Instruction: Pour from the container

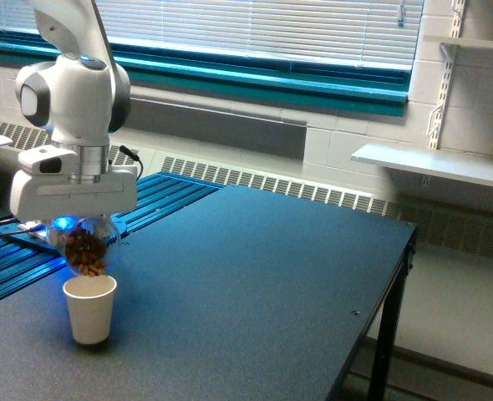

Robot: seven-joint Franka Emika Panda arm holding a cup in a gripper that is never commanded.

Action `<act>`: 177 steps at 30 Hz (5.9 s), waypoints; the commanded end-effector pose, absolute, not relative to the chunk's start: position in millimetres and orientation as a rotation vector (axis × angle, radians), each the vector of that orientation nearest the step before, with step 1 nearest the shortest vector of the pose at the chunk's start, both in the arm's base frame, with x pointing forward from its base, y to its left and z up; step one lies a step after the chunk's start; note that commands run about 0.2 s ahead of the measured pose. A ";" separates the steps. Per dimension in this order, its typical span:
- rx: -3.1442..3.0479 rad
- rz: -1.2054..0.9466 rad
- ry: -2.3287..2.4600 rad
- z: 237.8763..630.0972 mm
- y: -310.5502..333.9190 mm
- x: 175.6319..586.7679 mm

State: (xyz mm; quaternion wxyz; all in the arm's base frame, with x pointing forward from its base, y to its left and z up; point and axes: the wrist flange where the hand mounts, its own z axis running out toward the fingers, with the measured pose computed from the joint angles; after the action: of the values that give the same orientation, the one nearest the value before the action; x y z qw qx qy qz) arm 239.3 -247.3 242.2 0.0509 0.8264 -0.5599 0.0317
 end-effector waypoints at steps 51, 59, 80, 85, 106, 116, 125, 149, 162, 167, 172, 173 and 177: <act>2.511 0.043 -1.666 241.5 -262.5 261.0; 2.533 -0.002 -1.619 238.7 -253.5 267.1; 2.504 -0.061 -1.598 239.3 -261.9 263.5; 2.502 -0.065 -1.595 239.9 -262.6 264.5; 2.514 -0.104 -1.550 240.5 -256.8 272.6; 2.513 -0.133 -1.529 241.1 -256.1 273.0; 2.521 -0.153 -1.505 240.9 -253.3 273.5; 2.528 -0.195 -1.459 245.4 -254.0 272.0; 2.531 -0.197 -1.432 249.5 -254.3 273.8; 2.531 -0.190 -1.431 252.2 -255.5 275.3; 2.528 -0.197 -1.428 253.9 -257.1 274.8; 2.527 -0.200 -1.427 254.2 -257.5 274.4; 2.531 -0.217 -1.414 254.4 -257.3 273.4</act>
State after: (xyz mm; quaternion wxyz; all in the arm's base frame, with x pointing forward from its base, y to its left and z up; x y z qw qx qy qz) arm 273.3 -255.6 250.6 0.1138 0.8597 -0.4930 -0.0708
